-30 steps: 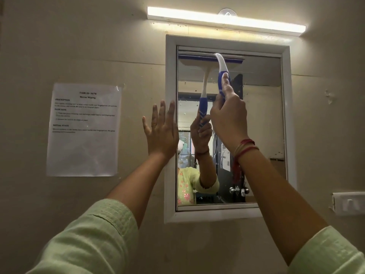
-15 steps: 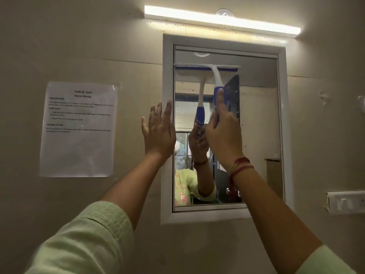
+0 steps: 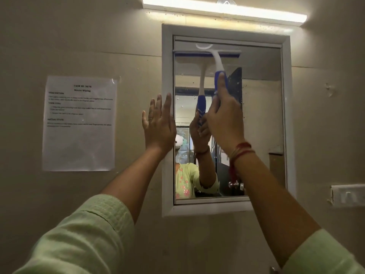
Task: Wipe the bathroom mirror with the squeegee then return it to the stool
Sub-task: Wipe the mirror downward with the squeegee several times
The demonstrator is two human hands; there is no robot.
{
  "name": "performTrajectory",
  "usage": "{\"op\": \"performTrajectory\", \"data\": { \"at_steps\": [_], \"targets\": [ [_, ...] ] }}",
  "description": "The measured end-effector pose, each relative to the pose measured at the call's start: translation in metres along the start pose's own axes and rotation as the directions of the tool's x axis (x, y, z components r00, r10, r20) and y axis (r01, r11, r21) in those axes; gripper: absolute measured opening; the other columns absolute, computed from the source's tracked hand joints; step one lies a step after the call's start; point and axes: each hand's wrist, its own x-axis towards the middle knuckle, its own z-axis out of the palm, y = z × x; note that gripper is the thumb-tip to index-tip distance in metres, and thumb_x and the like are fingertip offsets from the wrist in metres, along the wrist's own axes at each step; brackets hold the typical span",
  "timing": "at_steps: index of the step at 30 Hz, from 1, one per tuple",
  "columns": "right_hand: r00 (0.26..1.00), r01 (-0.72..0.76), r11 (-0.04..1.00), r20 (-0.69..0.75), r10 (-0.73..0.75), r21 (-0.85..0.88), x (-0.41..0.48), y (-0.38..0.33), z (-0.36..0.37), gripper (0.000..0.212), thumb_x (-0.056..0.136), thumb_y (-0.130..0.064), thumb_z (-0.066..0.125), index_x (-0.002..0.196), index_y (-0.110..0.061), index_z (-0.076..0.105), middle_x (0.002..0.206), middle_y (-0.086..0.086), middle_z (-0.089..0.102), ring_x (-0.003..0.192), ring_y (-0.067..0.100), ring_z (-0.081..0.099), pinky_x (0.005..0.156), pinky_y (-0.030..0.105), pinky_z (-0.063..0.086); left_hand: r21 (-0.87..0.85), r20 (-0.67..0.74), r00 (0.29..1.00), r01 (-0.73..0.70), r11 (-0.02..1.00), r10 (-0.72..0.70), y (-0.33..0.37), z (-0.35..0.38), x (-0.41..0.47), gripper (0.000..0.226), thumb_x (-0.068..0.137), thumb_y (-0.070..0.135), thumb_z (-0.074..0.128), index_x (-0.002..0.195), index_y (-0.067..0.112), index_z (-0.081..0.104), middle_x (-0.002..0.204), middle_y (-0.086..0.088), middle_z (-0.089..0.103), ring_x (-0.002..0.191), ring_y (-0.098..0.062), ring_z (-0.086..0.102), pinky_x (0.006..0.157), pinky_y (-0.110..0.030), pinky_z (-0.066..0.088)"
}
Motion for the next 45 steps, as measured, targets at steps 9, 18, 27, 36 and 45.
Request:
{"op": "performTrajectory", "data": {
  "at_steps": [9,18,27,36,45],
  "targets": [
    [0.998,-0.013,1.000,0.061,0.014,-0.010,-0.049,0.009,0.006,0.063,0.096,-0.017,0.043,0.147,-0.019,0.006,0.092,0.016,0.056,0.074,0.014,0.052,0.071,0.027,0.048,-0.024,-0.015,1.000,-0.008,1.000,0.007,-0.002,0.002,0.000,0.053,0.092,0.034,0.019,0.144,0.031,0.009,0.155,-0.005,0.015,0.144,-0.022,0.008,0.116,-0.051,0.007],
    [0.999,0.017,0.999,0.039,-0.015,-0.035,0.004,0.008,0.001,0.059,0.097,-0.015,0.040,0.147,-0.016,0.010,0.094,0.019,0.058,0.079,0.020,0.057,0.079,0.038,0.054,-0.006,-0.035,0.999,-0.007,1.000,0.006,-0.002,0.004,0.000,0.051,0.094,0.033,0.020,0.145,0.031,0.011,0.155,-0.005,0.015,0.144,-0.023,0.008,0.115,-0.048,0.006],
    [0.997,-0.005,0.999,0.078,0.008,-0.039,-0.026,0.007,0.000,0.062,0.097,-0.014,0.040,0.147,-0.018,0.004,0.095,0.018,0.055,0.074,0.017,0.053,0.072,0.030,0.051,0.013,-0.034,0.999,0.000,1.000,0.001,0.000,0.004,-0.001,0.052,0.094,0.033,0.020,0.145,0.029,0.012,0.155,-0.005,0.016,0.144,-0.024,0.010,0.115,-0.048,0.008],
    [0.994,-0.040,0.999,0.097,0.043,-0.031,-0.057,0.015,0.002,0.064,0.096,-0.016,0.042,0.147,-0.021,0.003,0.092,0.017,0.054,0.071,0.020,0.056,0.068,0.033,0.052,0.030,-0.040,0.999,0.012,0.999,-0.011,0.000,0.005,-0.002,0.051,0.095,0.034,0.019,0.145,0.031,0.011,0.155,-0.005,0.017,0.144,-0.023,0.011,0.114,-0.048,0.009],
    [0.995,-0.036,0.999,0.092,0.036,-0.011,-0.018,0.008,-0.001,0.062,0.096,-0.013,0.041,0.147,-0.019,0.007,0.090,0.018,0.056,0.068,0.021,0.056,0.066,0.032,0.051,-0.004,-0.034,0.998,0.049,0.999,-0.049,0.006,0.003,-0.003,0.051,0.095,0.034,0.019,0.144,0.033,0.010,0.152,-0.006,0.027,0.142,-0.024,0.018,0.114,-0.049,0.015]
  ]
}}
